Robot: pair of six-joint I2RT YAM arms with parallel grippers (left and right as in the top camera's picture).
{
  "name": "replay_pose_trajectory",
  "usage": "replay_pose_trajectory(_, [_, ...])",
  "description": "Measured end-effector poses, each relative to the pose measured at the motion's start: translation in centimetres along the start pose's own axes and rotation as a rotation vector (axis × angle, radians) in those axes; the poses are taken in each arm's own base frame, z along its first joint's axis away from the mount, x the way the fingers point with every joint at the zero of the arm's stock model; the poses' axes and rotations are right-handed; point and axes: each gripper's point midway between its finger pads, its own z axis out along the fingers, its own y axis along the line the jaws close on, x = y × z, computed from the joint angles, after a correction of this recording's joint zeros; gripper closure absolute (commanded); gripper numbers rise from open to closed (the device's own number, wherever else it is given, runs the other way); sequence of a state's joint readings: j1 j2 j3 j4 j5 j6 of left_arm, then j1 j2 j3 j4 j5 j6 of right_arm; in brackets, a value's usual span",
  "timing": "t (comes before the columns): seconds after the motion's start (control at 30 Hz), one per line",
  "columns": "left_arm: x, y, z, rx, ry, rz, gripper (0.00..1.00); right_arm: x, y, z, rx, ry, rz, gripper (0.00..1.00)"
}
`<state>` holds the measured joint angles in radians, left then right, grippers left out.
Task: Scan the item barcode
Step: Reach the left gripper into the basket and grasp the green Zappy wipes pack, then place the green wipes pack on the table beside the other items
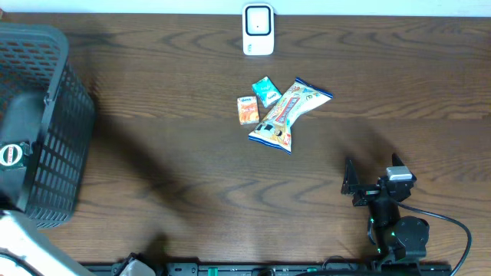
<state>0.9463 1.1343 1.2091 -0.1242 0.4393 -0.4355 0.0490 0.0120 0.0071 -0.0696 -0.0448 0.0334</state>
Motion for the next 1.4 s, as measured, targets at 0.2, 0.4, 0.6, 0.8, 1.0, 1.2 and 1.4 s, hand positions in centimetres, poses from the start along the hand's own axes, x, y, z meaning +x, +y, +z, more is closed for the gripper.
replay_pose_trajectory(0.2, [5.7,-13.8,-1.3,0.420,0.249,-0.274,0.93,0.0,0.0,0.0,0.000,0.000,0.000,0.01])
replay_pose_trajectory(0.4, [15.4,-24.4,-5.0,0.693,0.536,-0.151,0.93,0.0,0.0,0.0,0.000,0.000,0.000,0.01])
replay_pose_trajectory(0.6, [27.3,-26.4,-5.6,0.611,0.748,0.084,0.93,0.0,0.0,0.0,0.000,0.000,0.000,0.01])
replay_pose_trajectory(0.8, [39.6,-23.7,-3.7,0.406,0.922,0.292,0.92,0.0,0.0,0.0,0.000,0.000,0.000,0.01])
replay_pose_trajectory(1.0, [47.3,-20.7,-3.1,0.302,1.040,0.414,0.52,0.0,0.0,0.0,0.000,0.000,0.000,0.01])
replay_pose_trajectory(1.2, [48.0,-20.5,-3.1,0.302,1.044,0.443,0.32,0.0,0.0,0.0,0.000,0.000,0.000,0.01])
replay_pose_trajectory(1.4, [40.3,-22.5,-2.3,0.424,0.848,0.539,0.26,0.0,0.0,0.0,0.000,0.000,0.000,0.01])
